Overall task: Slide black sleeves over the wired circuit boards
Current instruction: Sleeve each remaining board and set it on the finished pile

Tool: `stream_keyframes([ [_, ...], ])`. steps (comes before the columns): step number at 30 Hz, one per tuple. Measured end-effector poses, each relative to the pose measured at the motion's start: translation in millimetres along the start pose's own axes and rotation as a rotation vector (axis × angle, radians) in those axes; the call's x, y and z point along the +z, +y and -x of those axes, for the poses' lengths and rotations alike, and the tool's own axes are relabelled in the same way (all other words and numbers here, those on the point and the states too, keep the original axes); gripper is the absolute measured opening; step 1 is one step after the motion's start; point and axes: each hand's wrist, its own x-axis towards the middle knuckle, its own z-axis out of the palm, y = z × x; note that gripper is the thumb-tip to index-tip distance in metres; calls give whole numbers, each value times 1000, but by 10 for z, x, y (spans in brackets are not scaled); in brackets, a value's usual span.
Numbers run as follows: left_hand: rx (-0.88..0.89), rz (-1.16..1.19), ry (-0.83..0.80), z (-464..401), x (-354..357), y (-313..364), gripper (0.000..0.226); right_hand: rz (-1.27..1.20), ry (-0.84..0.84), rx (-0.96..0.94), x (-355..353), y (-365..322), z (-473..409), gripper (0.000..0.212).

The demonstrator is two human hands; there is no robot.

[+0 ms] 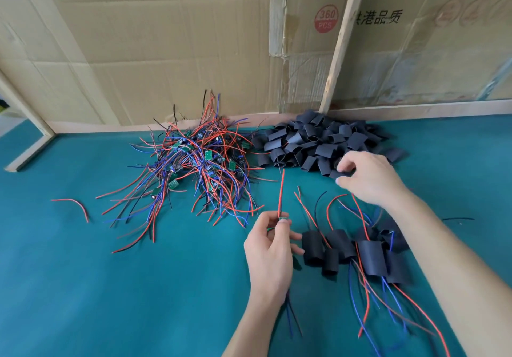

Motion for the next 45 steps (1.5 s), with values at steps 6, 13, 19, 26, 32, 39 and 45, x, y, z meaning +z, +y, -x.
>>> stream_keyframes([
  [6,3,-13,-44,-8,11,-22,19,85,33,86,285,152,-231,31],
  [13,26,-29,-58,4,-6,-6,22,-32,1,156,259,143,-228,30],
  [19,27,-30,-60,11,-7,-5,23,-138,-25,131,227,118,-221,35],
  [26,34,-13,-56,8,-5,-11,29,-731,94,121,206,59,-19,19],
  [32,49,-14,-64,4,-3,-13,33,-1370,131,382,381,-158,183,22],
  [39,56,-18,-66,0,2,-11,37,-1471,61,508,441,-251,212,24],
  [45,65,-43,-68,5,9,-20,38,-1747,-39,549,404,-301,232,27],
])
